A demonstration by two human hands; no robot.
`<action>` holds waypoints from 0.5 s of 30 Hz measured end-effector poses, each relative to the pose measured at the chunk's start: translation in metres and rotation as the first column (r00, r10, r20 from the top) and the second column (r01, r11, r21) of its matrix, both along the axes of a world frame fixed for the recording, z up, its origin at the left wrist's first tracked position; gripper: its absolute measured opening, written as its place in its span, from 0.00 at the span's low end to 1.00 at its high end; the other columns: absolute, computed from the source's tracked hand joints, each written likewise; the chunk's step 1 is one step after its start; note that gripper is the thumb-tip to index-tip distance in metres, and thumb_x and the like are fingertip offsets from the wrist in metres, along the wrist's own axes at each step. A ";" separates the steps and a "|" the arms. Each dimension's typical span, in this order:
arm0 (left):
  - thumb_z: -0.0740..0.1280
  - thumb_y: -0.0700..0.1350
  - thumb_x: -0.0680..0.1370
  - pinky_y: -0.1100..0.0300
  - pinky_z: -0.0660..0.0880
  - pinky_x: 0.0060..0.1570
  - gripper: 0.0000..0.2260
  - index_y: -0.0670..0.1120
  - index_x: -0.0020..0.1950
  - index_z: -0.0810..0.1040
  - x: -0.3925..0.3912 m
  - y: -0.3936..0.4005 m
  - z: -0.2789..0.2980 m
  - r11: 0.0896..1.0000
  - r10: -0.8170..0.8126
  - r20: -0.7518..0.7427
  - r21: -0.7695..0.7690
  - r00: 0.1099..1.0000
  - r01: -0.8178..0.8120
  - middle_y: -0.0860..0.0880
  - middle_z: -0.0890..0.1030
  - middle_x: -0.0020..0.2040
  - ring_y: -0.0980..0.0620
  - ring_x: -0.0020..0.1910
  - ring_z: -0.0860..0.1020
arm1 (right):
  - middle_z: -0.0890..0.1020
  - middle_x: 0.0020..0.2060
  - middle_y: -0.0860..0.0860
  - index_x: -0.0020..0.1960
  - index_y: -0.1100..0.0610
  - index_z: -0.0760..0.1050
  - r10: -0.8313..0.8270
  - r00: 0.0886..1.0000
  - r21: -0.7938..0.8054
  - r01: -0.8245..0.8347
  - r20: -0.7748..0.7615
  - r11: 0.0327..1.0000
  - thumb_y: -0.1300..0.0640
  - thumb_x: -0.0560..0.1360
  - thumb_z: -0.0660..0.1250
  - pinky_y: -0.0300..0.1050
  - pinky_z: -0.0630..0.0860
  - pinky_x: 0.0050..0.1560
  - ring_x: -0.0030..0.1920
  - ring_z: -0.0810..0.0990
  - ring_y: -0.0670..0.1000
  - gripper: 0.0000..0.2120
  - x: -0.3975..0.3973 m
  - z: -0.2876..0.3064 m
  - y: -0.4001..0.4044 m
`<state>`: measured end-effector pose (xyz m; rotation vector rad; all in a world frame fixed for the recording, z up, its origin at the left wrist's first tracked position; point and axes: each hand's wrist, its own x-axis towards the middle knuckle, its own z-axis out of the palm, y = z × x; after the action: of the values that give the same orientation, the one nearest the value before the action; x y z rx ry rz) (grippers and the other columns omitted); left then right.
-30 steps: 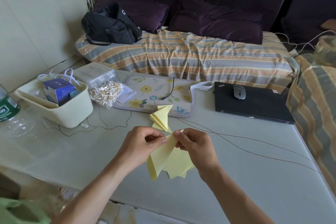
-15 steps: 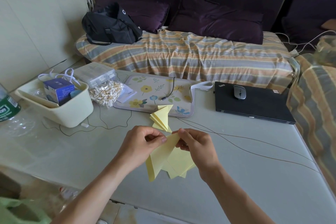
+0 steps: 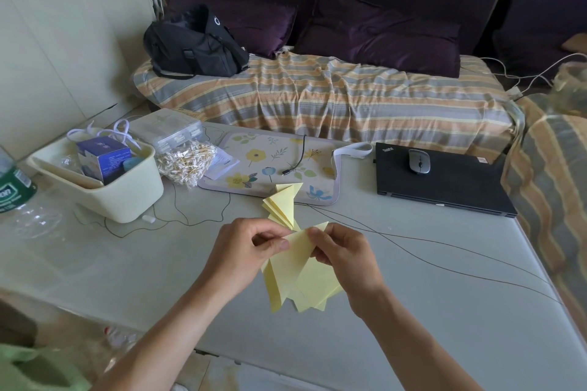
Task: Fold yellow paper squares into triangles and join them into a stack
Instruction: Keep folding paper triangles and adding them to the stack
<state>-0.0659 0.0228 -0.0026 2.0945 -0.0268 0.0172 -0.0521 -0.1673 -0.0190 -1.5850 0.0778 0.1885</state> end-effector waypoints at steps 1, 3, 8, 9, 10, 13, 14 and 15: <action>0.76 0.43 0.75 0.57 0.80 0.49 0.07 0.54 0.50 0.88 0.000 0.000 0.001 1.000 -0.007 0.011 0.004 1.000 0.007 0.57 0.87 0.41 0.58 0.44 0.85 | 0.80 0.31 0.51 0.41 0.68 0.77 -0.012 1.000 -0.007 0.012 -0.002 1.000 0.55 0.79 0.71 0.43 0.77 0.45 0.34 0.76 0.47 0.15 0.000 0.000 0.000; 0.76 0.43 0.76 0.58 0.81 0.50 0.08 0.54 0.53 0.88 -0.001 0.001 0.002 1.000 -0.014 0.032 0.013 0.999 0.013 0.59 0.87 0.43 0.60 0.45 0.85 | 0.79 0.30 0.50 0.40 0.67 0.76 -0.032 0.999 -0.015 0.031 -0.006 0.999 0.56 0.79 0.71 0.42 0.76 0.44 0.33 0.76 0.47 0.16 0.000 0.000 0.000; 0.76 0.43 0.76 0.51 0.81 0.54 0.09 0.54 0.54 0.88 -0.001 0.000 0.003 0.999 -0.037 0.014 0.008 0.999 0.037 0.59 0.87 0.46 0.59 0.48 0.85 | 0.77 0.30 0.49 0.41 0.69 0.75 -0.063 0.998 -0.006 0.063 -0.003 0.998 0.56 0.79 0.70 0.37 0.74 0.40 0.31 0.75 0.45 0.16 0.000 0.000 0.000; 0.76 0.43 0.76 0.51 0.81 0.54 0.09 0.54 0.53 0.88 -0.001 0.000 0.003 0.999 -0.040 0.009 0.010 0.999 0.040 0.59 0.87 0.46 0.58 0.48 0.85 | 0.77 0.30 0.49 0.40 0.67 0.75 -0.067 0.998 -0.007 0.066 -0.004 0.998 0.56 0.79 0.70 0.37 0.74 0.40 0.31 0.75 0.45 0.15 0.000 0.000 0.000; 0.76 0.43 0.76 0.53 0.81 0.53 0.08 0.54 0.52 0.88 0.000 0.000 0.003 0.999 -0.039 0.002 0.015 0.999 0.039 0.58 0.87 0.45 0.58 0.47 0.85 | 0.77 0.29 0.48 0.39 0.65 0.76 -0.068 0.998 -0.006 0.068 -0.005 0.998 0.56 0.79 0.70 0.37 0.74 0.41 0.32 0.74 0.45 0.14 0.000 -0.001 0.000; 0.78 0.43 0.74 0.61 0.79 0.46 0.05 0.54 0.45 0.88 0.000 0.000 0.001 0.999 -0.004 -0.056 0.049 0.998 0.006 0.58 0.87 0.40 0.59 0.42 0.85 | 0.77 0.30 0.47 0.41 0.62 0.80 -0.087 0.996 0.013 0.087 -0.007 0.996 0.56 0.79 0.71 0.38 0.76 0.42 0.33 0.75 0.45 0.11 0.001 -0.001 -0.001; 0.78 0.43 0.73 0.63 0.78 0.45 0.04 0.53 0.44 0.88 0.000 -0.001 0.000 0.998 0.004 -0.082 0.058 0.997 0.001 0.58 0.87 0.39 0.60 0.41 0.84 | 0.78 0.30 0.47 0.43 0.62 0.81 -0.097 0.995 0.021 0.097 -0.008 0.995 0.56 0.79 0.71 0.39 0.76 0.43 0.33 0.75 0.45 0.10 0.001 -0.002 -0.001; 0.78 0.44 0.73 0.64 0.78 0.45 0.03 0.52 0.44 0.88 -0.001 -0.001 -0.001 0.998 0.009 -0.103 0.059 0.995 -0.003 0.58 0.87 0.39 0.60 0.40 0.84 | 0.79 0.31 0.48 0.44 0.62 0.82 -0.105 0.994 0.027 0.105 -0.011 0.994 0.56 0.79 0.71 0.39 0.76 0.44 0.33 0.75 0.45 0.10 0.002 -0.002 -0.001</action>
<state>-0.0670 0.0223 -0.0038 2.1512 0.0419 -0.0889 -0.0503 -0.1686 -0.0208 -1.5485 0.1647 0.1146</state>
